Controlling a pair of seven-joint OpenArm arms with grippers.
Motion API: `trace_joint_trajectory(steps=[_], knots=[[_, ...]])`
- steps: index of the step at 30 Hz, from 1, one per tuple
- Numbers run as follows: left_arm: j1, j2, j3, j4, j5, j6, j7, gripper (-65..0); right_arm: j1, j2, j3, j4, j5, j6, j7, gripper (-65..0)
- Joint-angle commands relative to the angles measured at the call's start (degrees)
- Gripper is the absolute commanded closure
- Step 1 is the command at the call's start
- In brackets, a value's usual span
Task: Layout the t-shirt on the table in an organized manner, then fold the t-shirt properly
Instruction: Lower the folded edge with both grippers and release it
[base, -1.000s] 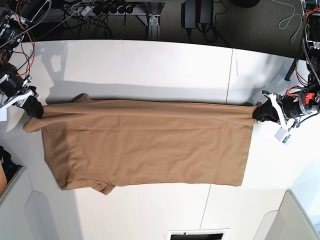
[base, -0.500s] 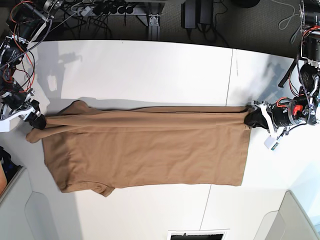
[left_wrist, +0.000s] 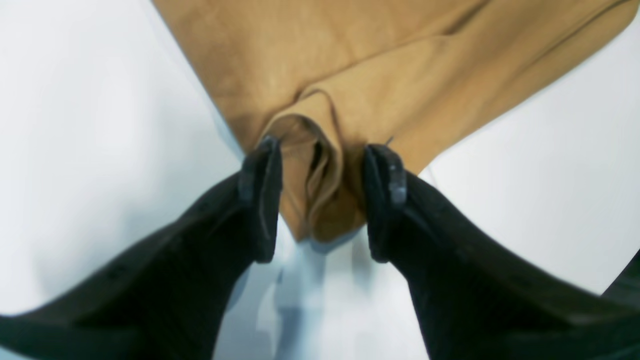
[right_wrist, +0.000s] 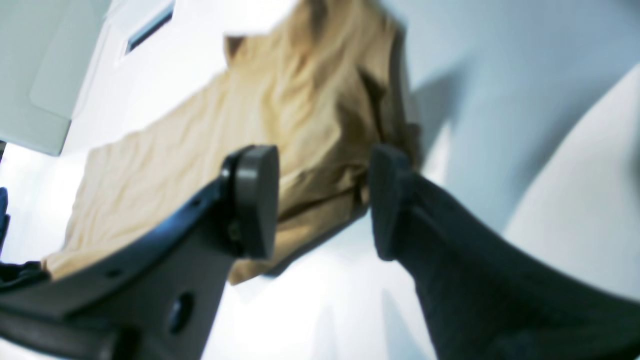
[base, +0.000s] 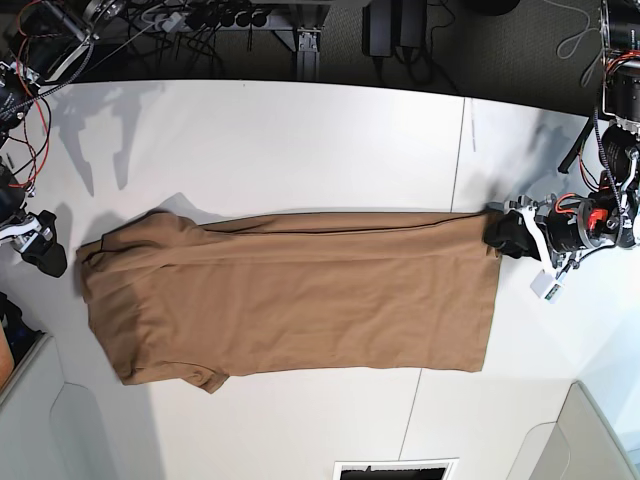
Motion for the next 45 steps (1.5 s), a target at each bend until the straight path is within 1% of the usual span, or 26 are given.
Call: trace_joint_trajectory(steps=[1, 2, 3, 4, 5, 7, 11, 14, 18, 22, 23, 24, 26, 27, 29, 32, 34, 36, 38, 40, 45], knots=[[-1.5, -1.4, -1.2, 1.9, -1.8, -0.1, -1.0, -29.0, 1.0, 1.1, 0.2, 1.5, 1.2, 0.3, 0.6, -29.0], [-1.6, -1.4, -1.9, 2.9, -2.3, -0.1, -1.0, -29.0, 1.0, 1.1, 0.2, 1.8, 1.2, 0.4, 0.6, -28.4], [-1.7, -1.4, -2.5, 3.9, -2.7, -0.1, -1.0, -29.0, 1.0, 1.1, 0.2, 2.0, 1.3, 0.4, 0.9, -26.1], [-1.9, -1.4, -3.0, 4.9, -3.0, -0.1, -1.0, -29.0, 1.0, 1.1, 0.2, 2.0, 1.3, 0.3, 1.5, -21.9], [-2.1, -1.4, -3.3, 5.6, -3.1, -0.1, -1.0, -29.0, 1.1, 1.1, 0.1, 2.0, 1.3, 0.3, 2.2, -15.7], [-2.9, -1.4, -3.2, 5.9, -3.0, -0.1, -1.0, -29.0, 1.4, 1.1, -1.0, 1.9, 0.5, 0.4, 3.4, 0.0], [-3.1, -0.9, -3.0, 5.9, -2.4, -0.1, -3.0, -28.4, 2.0, 1.1, -6.6, 0.8, -6.2, 0.4, 7.9, 0.0], [-3.1, 0.9, -3.0, 5.8, 0.6, -0.1, -4.1, -28.3, 3.3, 1.1, -12.2, -1.6, -11.2, 0.3, 11.2, 0.0], [-3.1, 3.4, -1.6, 4.7, 4.0, -0.1, -5.1, -22.0, 7.2, 1.1, -18.5, -7.2, -19.6, 0.2, 15.4, 0.0], [-3.1, 5.6, 0.3, 0.9, 8.8, -0.1, -9.9, -21.5, 10.8, 1.1, -22.3, -14.5, -24.6, -0.3, 18.7, 0.0], [-3.1, 6.3, 0.7, -0.5, 10.0, -0.1, -10.8, -19.8, 11.5, 1.1, -22.9, -16.5, -25.3, -0.3, 18.9, 0.0], [-3.1, 6.9, 1.1, -1.9, 11.2, -0.1, -11.4, -15.9, 12.1, 1.1, -23.6, -18.4, -25.5, -0.3, 19.0, 0.0], [-3.3, 8.0, 2.0, -4.2, 13.7, -0.1, -11.7, -4.7, 12.5, 1.1, -24.9, -21.5, -25.5, -0.3, 19.1, 0.0], [-3.5, 8.3, 2.5, -5.3, 14.8, -0.1, -11.7, -0.9, 12.5, 1.1, -25.5, -22.9, -25.5, -0.3, 19.2, 0.0], [-3.6, 8.7, 3.0, -6.4, 15.2, -0.1, -11.8, 0.0, 12.3, 1.1, -26.5, -24.7, -25.5, -0.3, 18.9, 0.0], [-3.6, 8.7, 3.0, -6.3, 15.0, -0.1, -10.9, 0.0, 10.7, 1.1, -26.8, -24.2, -25.2, -0.3, 18.2, 0.0], [-3.5, 8.2, 3.0, -5.8, 13.8, -0.1, -8.6, 0.0, 8.9, 1.3, -26.8, -22.3, -23.7, -0.3, 16.7, 0.0], [-3.1, 7.5, 3.0, -5.3, 11.0, -0.1, -5.1, 0.0, 5.9, 1.3, -26.8, -18.7, -22.1, -0.3, 15.3, 0.0], [-1.8, 6.3, 3.0, -4.6, 8.6, -0.1, -3.1, 0.0, 2.1, 1.3, -26.8, -14.0, -20.5, -0.3, 14.3, 0.0], [-0.2, 4.8, 3.0, -3.4, 6.6, -0.1, -2.7, 0.0, -1.6, 1.3, -26.8, -9.3, -19.3, -0.3, 13.2, 0.0], [5.1, 1.0, 3.0, 2.2, 1.9, -0.1, -1.4, 0.0, -9.0, 1.8, -26.7, -0.5, -19.3, -0.3, 11.9, 0.0]])
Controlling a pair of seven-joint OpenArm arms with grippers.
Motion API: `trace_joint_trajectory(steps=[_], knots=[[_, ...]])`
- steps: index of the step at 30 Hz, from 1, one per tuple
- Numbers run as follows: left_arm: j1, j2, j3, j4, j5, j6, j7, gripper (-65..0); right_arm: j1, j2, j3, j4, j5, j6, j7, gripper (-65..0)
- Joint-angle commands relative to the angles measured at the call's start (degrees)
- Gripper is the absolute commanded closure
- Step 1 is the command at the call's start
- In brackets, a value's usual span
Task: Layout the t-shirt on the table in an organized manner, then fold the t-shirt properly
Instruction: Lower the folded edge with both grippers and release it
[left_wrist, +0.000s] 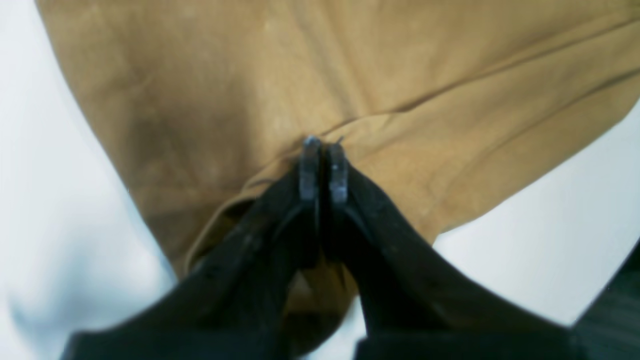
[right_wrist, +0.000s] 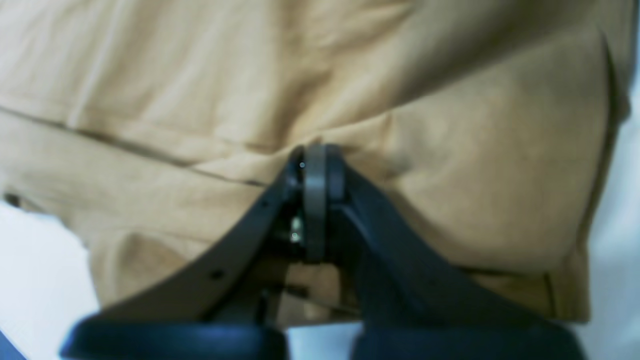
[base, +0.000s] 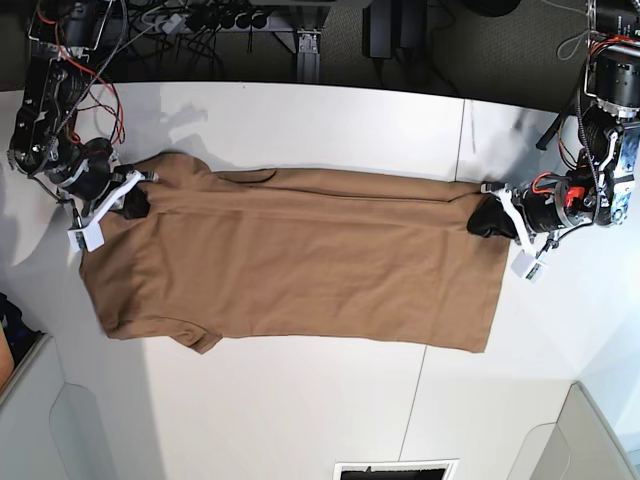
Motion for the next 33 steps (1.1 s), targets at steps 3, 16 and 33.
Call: trace_joint_trajectory(steps=[3, 16, 33], knots=[[4.3, -2.6, -0.2, 5.3, -0.7, -0.3, 2.4, 0.0, -4.3, 2.5, 0.2, 4.0, 1.6, 0.4, 0.2, 0.0], [17.2, -3.4, -1.2, 18.9, -0.7, -0.3, 2.6, 0.0, -14.9, 4.1, 5.0, 10.9, 5.5, 0.4, 0.2, 0.0], [17.2, -3.5, -8.9, 21.6, -6.2, -0.3, 4.1, -24.0, -7.7, 4.1, 15.1, 11.9, 10.8, 0.4, 0.4, 0.0]])
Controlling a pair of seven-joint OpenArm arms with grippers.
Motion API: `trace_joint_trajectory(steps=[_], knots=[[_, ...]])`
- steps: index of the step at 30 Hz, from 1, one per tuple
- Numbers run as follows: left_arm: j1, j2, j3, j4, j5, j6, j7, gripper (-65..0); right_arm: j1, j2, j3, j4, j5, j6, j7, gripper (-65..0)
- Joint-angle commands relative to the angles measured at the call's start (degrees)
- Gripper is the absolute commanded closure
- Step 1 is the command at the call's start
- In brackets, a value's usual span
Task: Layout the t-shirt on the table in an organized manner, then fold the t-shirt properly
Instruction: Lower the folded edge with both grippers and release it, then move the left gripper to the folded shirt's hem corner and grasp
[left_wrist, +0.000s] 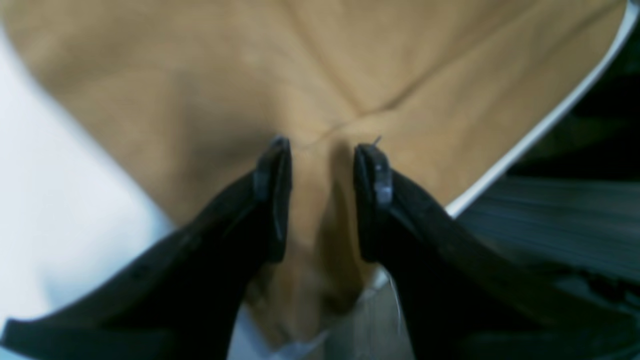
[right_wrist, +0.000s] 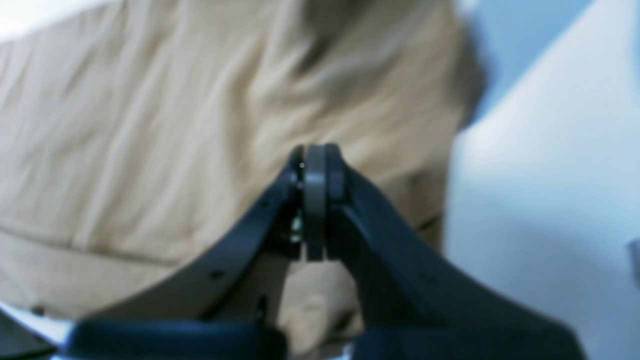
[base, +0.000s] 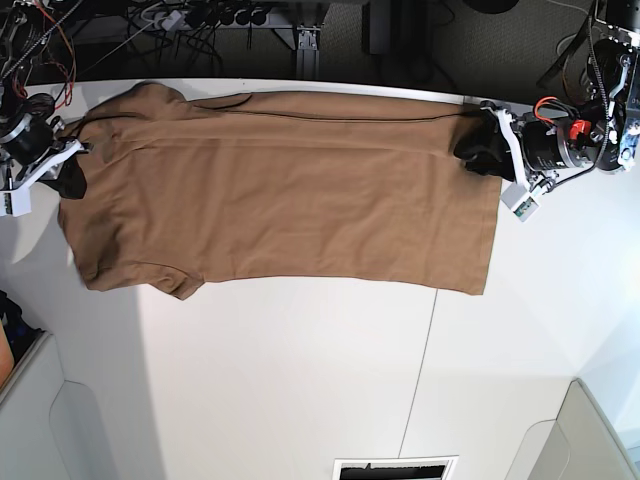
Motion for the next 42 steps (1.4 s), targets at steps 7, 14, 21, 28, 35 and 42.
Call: trace_joint_trajectory(steps=[7, 14, 21, 28, 35, 42], knots=[[-1.9, -1.1, -4.4, 0.9, -4.1, -0.6, -0.9, -24.1, 8.9, 2.8, 0.7, -3.5, -2.8, -0.2, 2.7, -1.4], [-5.1, -2.0, -4.4, 0.9, -4.0, -0.6, -0.9, -36.0, 20.0, 8.3, 0.7, -19.7, -5.2, -2.8, 5.6, -20.9], [-10.0, -2.1, -4.4, 0.3, -1.9, -0.6, -2.9, -36.6, 28.3, 10.4, 0.1, -37.8, -5.4, -2.7, 6.5, -31.1], [-20.2, -0.6, -4.3, -13.3, -2.0, -0.6, -3.4, -36.6, 28.6, 10.4, -5.1, -42.1, -5.3, -1.7, 7.5, -32.7], [-32.2, 4.7, -3.1, -37.5, 1.5, -0.6, -7.1, -36.6, 28.6, 10.4, -10.2, -42.1, -5.3, -1.7, 7.7, -32.7], [-39.9, 8.5, -3.1, -54.1, 9.3, -0.6, -13.8, -36.6, 28.6, 10.4, -10.5, -42.1, -4.3, -1.7, 7.4, -32.7]])
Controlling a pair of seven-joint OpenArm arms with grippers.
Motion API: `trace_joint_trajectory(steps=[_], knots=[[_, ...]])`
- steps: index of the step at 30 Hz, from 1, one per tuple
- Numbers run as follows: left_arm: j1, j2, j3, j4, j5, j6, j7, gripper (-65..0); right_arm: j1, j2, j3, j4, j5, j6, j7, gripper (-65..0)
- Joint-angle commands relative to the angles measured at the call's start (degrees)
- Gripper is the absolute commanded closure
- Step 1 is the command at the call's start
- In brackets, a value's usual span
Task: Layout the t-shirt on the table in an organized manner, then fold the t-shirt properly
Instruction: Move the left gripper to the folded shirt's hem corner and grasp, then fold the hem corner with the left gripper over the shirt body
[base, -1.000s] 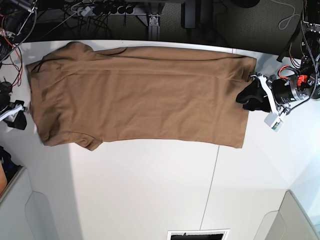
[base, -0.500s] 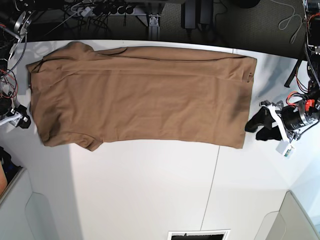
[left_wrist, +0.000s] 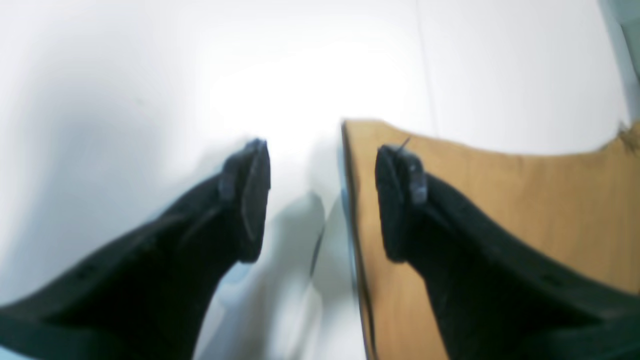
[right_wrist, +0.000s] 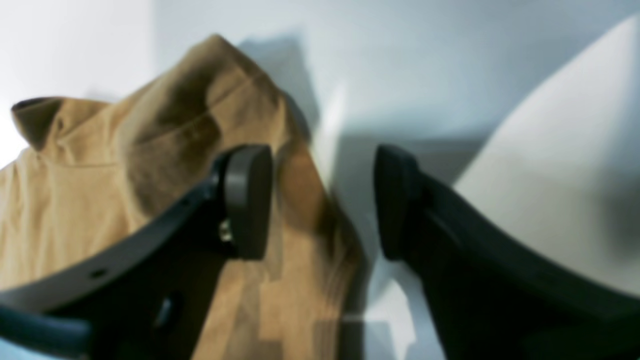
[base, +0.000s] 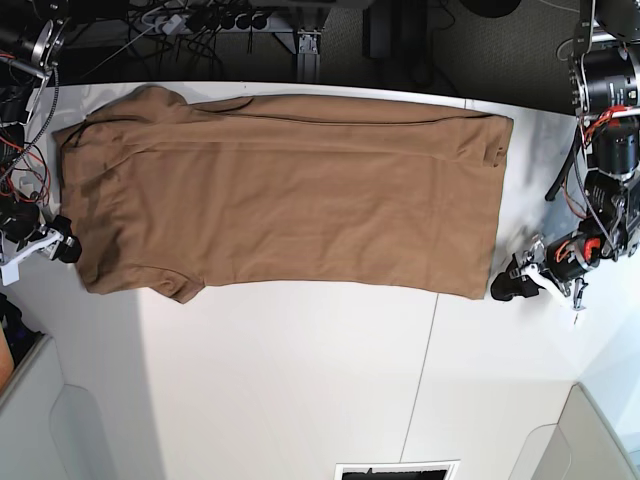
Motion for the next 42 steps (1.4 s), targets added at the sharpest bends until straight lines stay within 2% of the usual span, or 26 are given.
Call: trace_joint_trajectory(steps=[1, 7, 15, 17, 19, 21, 22, 25, 26, 27, 31, 38, 40, 42], knots=[[-1.3, -0.1, -0.1, -0.2, -0.1, 0.1, 0.5, -36.6, 1.1, 1.2, 0.2, 0.8, 0.3, 0.2, -0.1, -32.7], [-2.0, 2.5, 2.7, -0.3, -0.1, 0.1, 3.5, -36.5, 1.1, 1.2, 0.2, 0.8, 1.3, 0.3, -0.7, -32.7], [-2.0, 2.5, 10.5, -0.2, 0.2, 0.1, 7.1, -36.4, 1.1, 0.9, -0.1, 0.8, 3.8, 1.4, -2.0, -32.5], [-1.9, 2.5, 11.4, -0.2, 0.3, 0.1, 7.8, -33.6, 1.1, 0.9, -0.8, 0.8, 4.2, 2.2, -2.3, -32.5], [-2.0, 2.5, 11.7, -0.2, 0.3, 0.1, 8.9, -27.6, 1.1, 0.9, -1.9, 0.8, 4.4, 2.2, -2.8, -32.2], [-2.0, 2.5, 11.7, -0.2, 0.3, 0.1, 10.5, -21.9, 1.1, 0.9, -3.4, 0.8, 4.3, 2.2, -3.2, -27.9], [-2.0, 2.4, 11.7, -0.2, 0.3, 0.1, 11.0, -19.9, 1.1, 0.9, -4.1, 0.8, 4.3, 2.2, -3.4, -23.2], [-2.0, 1.8, 11.7, -0.2, -0.1, 0.1, 12.2, -9.8, 1.1, 0.9, -5.0, 1.0, 4.4, 2.1, -3.4, -3.3], [-2.0, 1.4, 11.7, 0.0, -1.2, 0.1, 13.2, -4.8, 1.1, 1.0, -5.0, 1.1, 4.4, 2.1, -3.4, 0.0], [-2.0, 1.0, 11.7, 0.3, -3.3, 0.1, 14.6, -0.6, 1.1, 1.1, -5.0, 1.4, 4.4, 2.1, -3.4, 0.0], [-1.9, -1.5, 11.7, 4.1, -14.0, 0.1, 23.8, 0.0, 1.2, 1.3, -5.0, 4.4, 4.3, 2.1, -3.9, 0.0], [-1.8, -5.1, 11.7, 15.7, -33.5, 0.1, 43.0, 0.0, 0.5, 1.4, -5.0, 13.7, 6.5, 2.2, -12.9, 0.0], [-1.2, -6.3, 11.7, 17.5, -38.6, 0.1, 43.0, 0.0, -0.9, 1.4, -5.0, 16.5, 7.2, 2.2, -13.7, 0.0], [-0.7, -7.7, 11.7, 18.7, -40.8, 0.1, 43.0, 0.0, -2.8, 1.4, -5.0, 19.0, 7.1, 2.2, -14.3, 0.0]])
